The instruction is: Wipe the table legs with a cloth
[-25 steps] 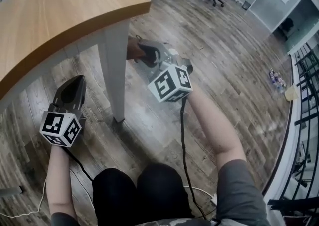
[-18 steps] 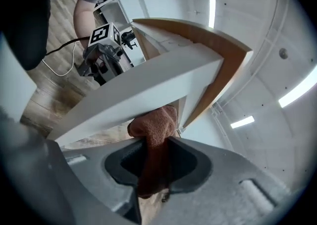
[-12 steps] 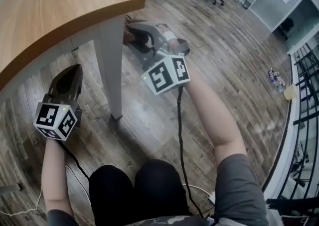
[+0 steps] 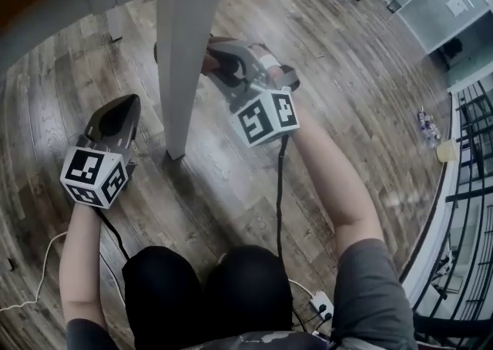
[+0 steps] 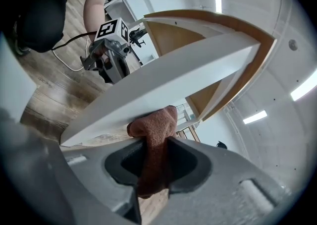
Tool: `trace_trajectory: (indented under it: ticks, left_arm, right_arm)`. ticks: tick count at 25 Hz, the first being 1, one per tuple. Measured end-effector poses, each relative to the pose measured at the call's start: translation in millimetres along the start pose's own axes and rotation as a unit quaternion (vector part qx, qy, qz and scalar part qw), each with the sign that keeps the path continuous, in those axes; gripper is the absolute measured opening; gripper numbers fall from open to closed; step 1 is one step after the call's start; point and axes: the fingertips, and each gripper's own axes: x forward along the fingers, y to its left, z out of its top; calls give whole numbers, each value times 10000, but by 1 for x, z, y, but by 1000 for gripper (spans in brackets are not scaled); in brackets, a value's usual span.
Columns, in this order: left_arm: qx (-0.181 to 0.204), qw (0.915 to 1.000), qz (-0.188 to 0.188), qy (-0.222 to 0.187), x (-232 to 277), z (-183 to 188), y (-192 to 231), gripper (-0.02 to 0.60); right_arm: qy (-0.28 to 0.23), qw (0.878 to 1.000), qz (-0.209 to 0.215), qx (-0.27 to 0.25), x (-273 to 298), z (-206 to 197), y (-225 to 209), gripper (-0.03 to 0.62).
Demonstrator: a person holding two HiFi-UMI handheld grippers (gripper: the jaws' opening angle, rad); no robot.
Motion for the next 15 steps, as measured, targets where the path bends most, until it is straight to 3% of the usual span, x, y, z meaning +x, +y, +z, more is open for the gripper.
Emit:
trace_trajectory:
  ticks: [4, 8, 15]
  left_arm:
    - [-127, 9996, -23, 266, -4, -44, -9, 20]
    - [-341, 9978, 75, 562, -14, -85, -15, 20]
    - [-625, 9929, 277, 977, -25, -148, -12, 20]
  right_arm:
    - [85, 9993, 345, 79, 12, -18, 51, 98]
    - [154, 9967, 638, 487, 18, -33, 96, 98]
    - [396, 9917, 1107, 525, 31, -67, 176, 98]
